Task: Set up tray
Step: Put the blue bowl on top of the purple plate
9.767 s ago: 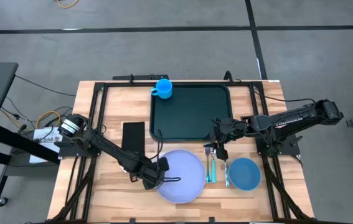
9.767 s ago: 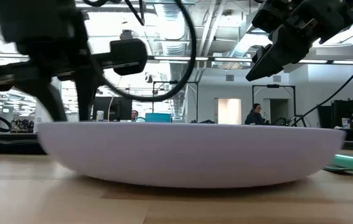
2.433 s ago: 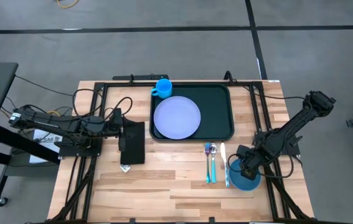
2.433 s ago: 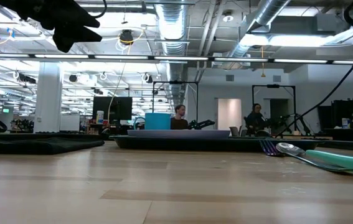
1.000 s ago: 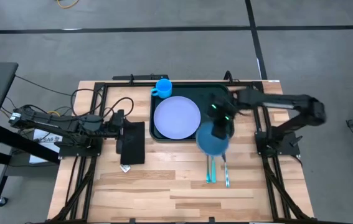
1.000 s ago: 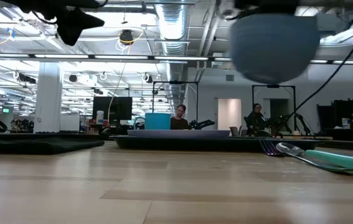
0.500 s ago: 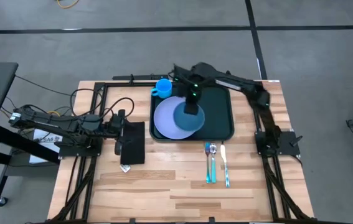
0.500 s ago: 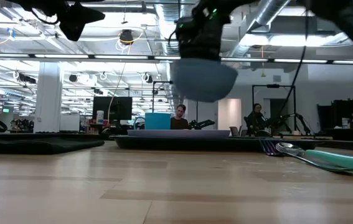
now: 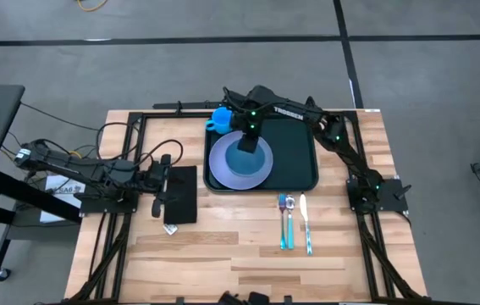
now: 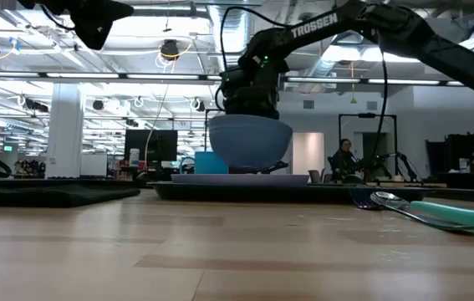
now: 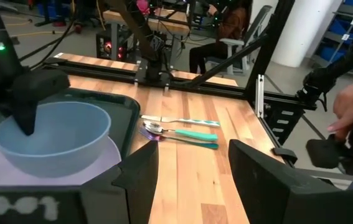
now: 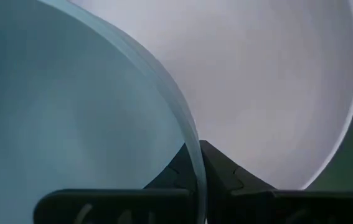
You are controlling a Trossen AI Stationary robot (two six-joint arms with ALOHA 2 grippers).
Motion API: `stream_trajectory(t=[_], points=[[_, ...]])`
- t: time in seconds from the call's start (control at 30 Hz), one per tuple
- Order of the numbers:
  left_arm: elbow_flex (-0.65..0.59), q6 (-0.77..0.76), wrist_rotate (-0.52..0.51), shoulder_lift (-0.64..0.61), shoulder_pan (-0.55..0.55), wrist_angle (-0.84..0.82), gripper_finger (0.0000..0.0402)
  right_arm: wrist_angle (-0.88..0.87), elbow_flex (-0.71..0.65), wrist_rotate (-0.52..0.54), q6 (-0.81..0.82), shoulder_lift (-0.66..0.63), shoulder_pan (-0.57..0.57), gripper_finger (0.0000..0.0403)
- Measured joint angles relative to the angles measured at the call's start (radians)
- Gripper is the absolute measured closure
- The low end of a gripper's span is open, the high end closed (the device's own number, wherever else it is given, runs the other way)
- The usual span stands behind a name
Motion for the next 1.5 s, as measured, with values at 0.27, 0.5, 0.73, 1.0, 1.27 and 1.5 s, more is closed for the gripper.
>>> stream_trajectory(t=[0.27, 0.5, 0.73, 1.0, 1.27, 1.5], points=[[0.000, 0.000, -0.002, 0.000, -0.001, 0.000, 0.0219, 0.069, -0.008, 0.004, 0.119, 0.000, -0.027, 0.0403], [0.000, -0.004, -0.002, 0.000, -0.001, -0.002, 0.0219, 0.082, -0.008, 0.031, 0.141, 0.000, -0.050, 0.0403], [0.000, -0.009, -0.002, 0.000, -0.001, -0.002, 0.0219, 0.086, -0.010, 0.050, 0.157, 0.018, -0.064, 0.0403], [0.000, -0.009, -0.002, 0.000, -0.004, -0.002, 0.0219, 0.086, -0.010, 0.054, 0.152, 0.066, -0.060, 0.0403], [0.000, -0.011, -0.001, 0.000, -0.004, -0.002, 0.0219, 0.084, -0.007, 0.056, 0.147, 0.063, -0.062, 0.0402], [0.000, -0.011, -0.001, 0.000, -0.004, -0.002, 0.0219, 0.080, -0.007, 0.056, 0.139, 0.063, -0.057, 0.0373]])
